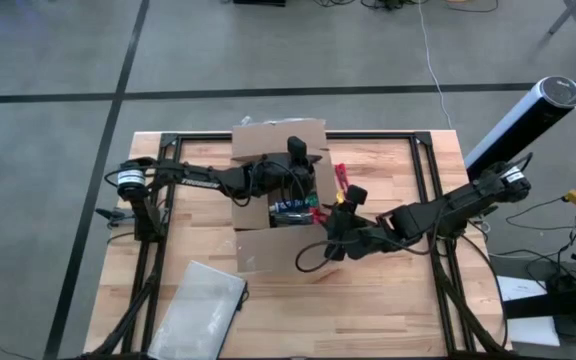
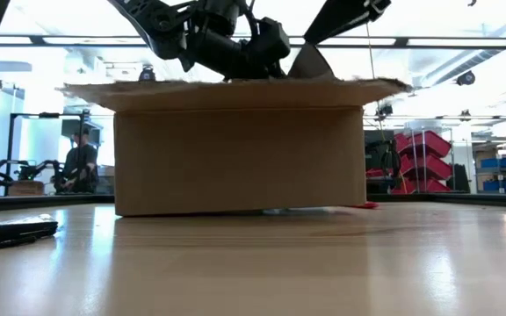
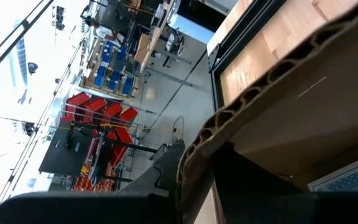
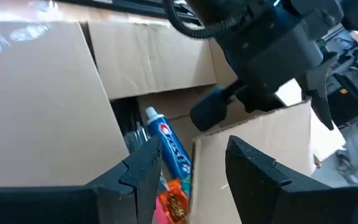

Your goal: Unpack boxes

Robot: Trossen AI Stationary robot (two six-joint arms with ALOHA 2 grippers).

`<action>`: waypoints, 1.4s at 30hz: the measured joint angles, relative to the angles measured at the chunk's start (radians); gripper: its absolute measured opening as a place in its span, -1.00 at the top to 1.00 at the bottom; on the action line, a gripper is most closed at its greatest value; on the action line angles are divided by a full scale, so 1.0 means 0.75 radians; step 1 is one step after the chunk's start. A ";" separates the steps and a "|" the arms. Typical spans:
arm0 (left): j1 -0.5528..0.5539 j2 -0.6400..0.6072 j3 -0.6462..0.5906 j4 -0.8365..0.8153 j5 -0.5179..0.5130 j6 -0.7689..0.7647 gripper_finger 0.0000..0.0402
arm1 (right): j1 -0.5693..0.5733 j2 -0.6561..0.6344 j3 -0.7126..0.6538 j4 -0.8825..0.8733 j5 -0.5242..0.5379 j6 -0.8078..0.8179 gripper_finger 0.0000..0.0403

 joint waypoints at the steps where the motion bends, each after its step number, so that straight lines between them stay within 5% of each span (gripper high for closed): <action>1: 0.000 0.000 0.000 0.000 0.000 0.000 0.68 | -0.005 0.005 0.000 -0.002 0.003 0.008 0.24; 12: 0.000 0.000 0.000 -0.005 -0.001 -0.005 0.68 | -0.043 0.059 0.000 -0.097 0.140 0.073 0.28; 22: 0.005 -0.001 0.000 -0.022 -0.016 -0.005 0.68 | -0.042 0.054 0.000 -0.189 0.185 0.085 0.95; 32: -0.037 -0.028 0.000 -0.129 -0.235 0.003 0.68 | -0.050 0.046 0.016 -0.204 0.198 0.087 1.00; 42: -0.089 -0.290 0.001 -0.446 -0.234 -0.167 0.58 | -0.072 0.001 0.057 -0.215 0.196 0.106 1.00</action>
